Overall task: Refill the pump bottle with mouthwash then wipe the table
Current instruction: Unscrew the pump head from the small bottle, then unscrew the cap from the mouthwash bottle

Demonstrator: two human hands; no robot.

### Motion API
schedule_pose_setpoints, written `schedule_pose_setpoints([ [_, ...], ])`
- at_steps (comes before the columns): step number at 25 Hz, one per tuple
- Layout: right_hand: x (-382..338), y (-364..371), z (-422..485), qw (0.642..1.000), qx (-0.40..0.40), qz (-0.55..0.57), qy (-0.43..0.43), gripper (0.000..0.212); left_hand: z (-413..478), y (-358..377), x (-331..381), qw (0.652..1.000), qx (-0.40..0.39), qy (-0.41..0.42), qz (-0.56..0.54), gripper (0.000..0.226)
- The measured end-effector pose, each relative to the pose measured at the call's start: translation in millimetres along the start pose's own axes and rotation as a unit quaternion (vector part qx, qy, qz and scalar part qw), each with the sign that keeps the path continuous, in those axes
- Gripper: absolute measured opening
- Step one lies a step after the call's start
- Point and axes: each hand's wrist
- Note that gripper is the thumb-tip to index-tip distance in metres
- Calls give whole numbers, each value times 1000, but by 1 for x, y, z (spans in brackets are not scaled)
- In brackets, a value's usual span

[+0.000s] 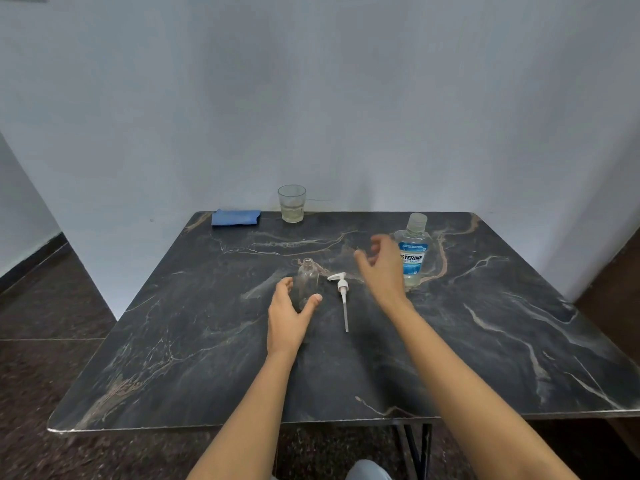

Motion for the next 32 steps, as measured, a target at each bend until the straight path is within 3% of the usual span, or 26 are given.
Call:
schedule_pose_setpoints([
  [3,-11,-43,26,983,125,-120,-70,42,-3,-2,2,1000,24,9,-2,72],
  [5,-11,-64,43,952,140,-264,-59,43,-10,-2,7,999,38,38,-1,68],
  [7,-6,-75,56,933,59,-354,-18,44,-19,-3,10,995,64,72,-11,59],
  [10,1,-80,64,953,-89,-289,4,35,-33,-3,12,990,67,120,-24,45],
  [15,-5,-91,59,957,-130,-259,-4,26,-53,16,28,985,14,162,-57,32],
  [19,-10,-97,48,947,-171,-273,0,26,-56,47,47,983,-8,143,-115,19],
  [21,-11,-100,43,946,-183,-269,-4,27,-54,63,53,987,-63,111,-97,24],
  [23,-14,-105,42,938,-204,-282,-12,29,-49,79,58,988,-120,80,-61,42],
  [25,-20,-110,44,914,-235,-330,-23,32,-42,92,65,985,-161,44,-46,65],
  [27,-29,-112,45,888,-224,-400,-21,49,-36,100,75,983,-173,12,-59,78],
  [30,-37,-113,49,844,-162,-512,7,68,-27,114,87,979,-181,15,-95,81],
  [32,-37,-106,48,825,-152,-544,8,70,-21,123,93,976,-191,14,-101,70],
])
Point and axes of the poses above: each hand's wrist, its own z-axis towards the middle knuckle, its own y-axis out of the palm, x = y × z, and after that the axes turned 9 degrees about -z, right-handed
